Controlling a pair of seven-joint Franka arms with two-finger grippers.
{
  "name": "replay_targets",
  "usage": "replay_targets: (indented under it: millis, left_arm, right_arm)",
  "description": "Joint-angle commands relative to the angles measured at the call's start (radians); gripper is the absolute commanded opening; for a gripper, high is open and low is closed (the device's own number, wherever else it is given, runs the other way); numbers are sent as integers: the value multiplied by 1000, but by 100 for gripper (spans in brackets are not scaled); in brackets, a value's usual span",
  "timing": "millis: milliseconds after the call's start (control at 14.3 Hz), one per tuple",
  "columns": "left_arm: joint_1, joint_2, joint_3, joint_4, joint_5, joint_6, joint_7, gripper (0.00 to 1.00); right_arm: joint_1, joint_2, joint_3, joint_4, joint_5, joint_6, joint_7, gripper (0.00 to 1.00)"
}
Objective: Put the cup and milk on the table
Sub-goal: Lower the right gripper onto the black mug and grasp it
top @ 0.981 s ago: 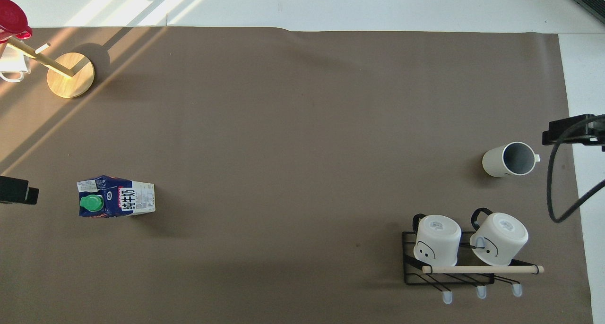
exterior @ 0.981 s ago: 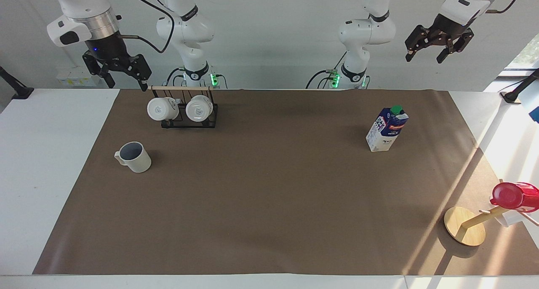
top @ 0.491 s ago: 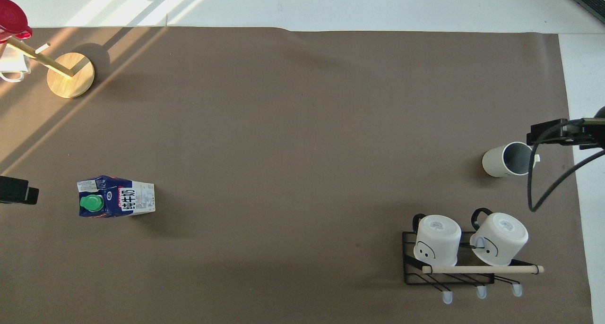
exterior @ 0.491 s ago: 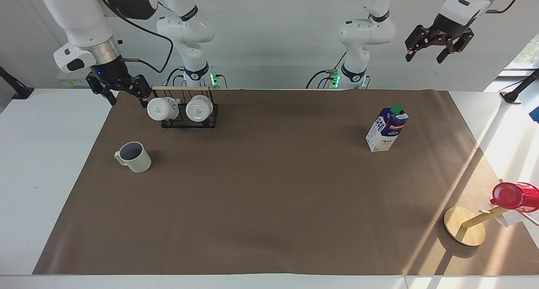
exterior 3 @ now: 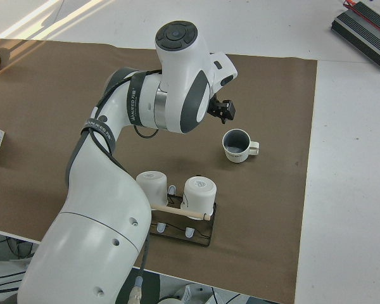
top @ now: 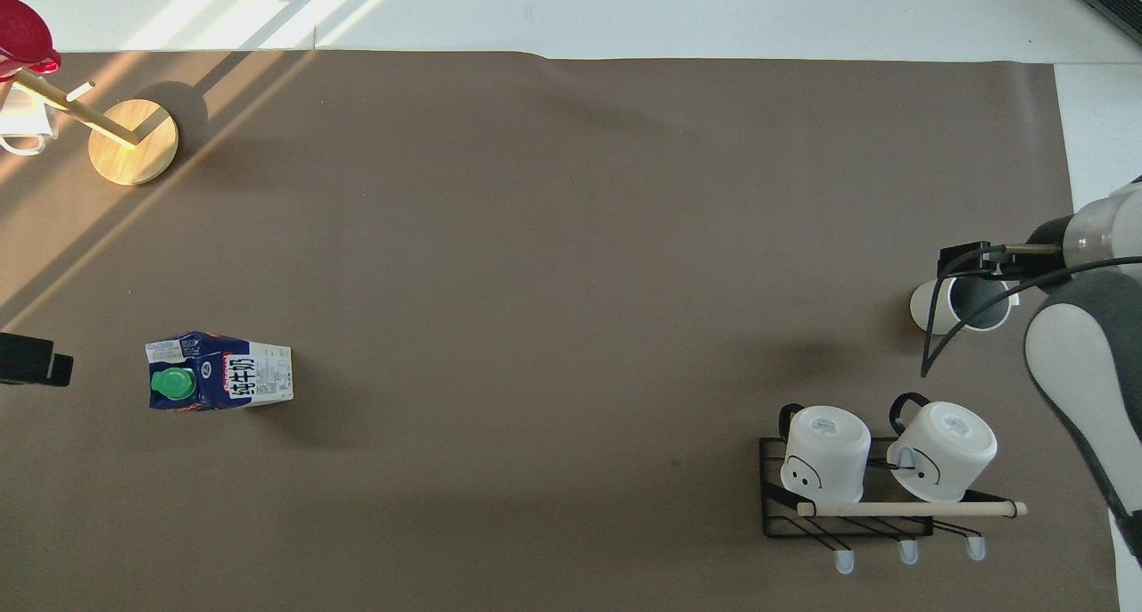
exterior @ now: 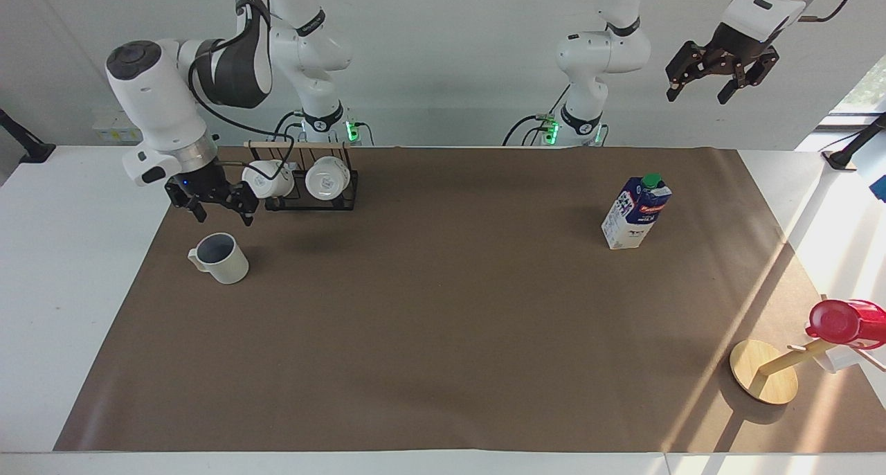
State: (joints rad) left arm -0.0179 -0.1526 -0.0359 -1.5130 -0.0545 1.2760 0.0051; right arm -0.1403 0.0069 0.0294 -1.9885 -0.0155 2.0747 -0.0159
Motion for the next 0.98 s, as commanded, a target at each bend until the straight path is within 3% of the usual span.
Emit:
replay_targets:
  millis: [0,210,701,911]
  left_arm:
    - [16,-12,-7,-1,16,-14,-1,100]
    - [15,-21,-6,4,16,-12,-2,100]
    - [-5,-48,-15,-22,18,-1,6,100]
    - [-4,-108,-18,-146,16,70,1,100]
  right_arm:
    - [-34,25,6,-68,-3,111,-58,100]
    - [-38,103,6,-82,-3,189,-64,100]
    - [-51,131,6,-134,-3,240,-84,100]
    - [-51,143,6,-159,-3,286,-85,100]
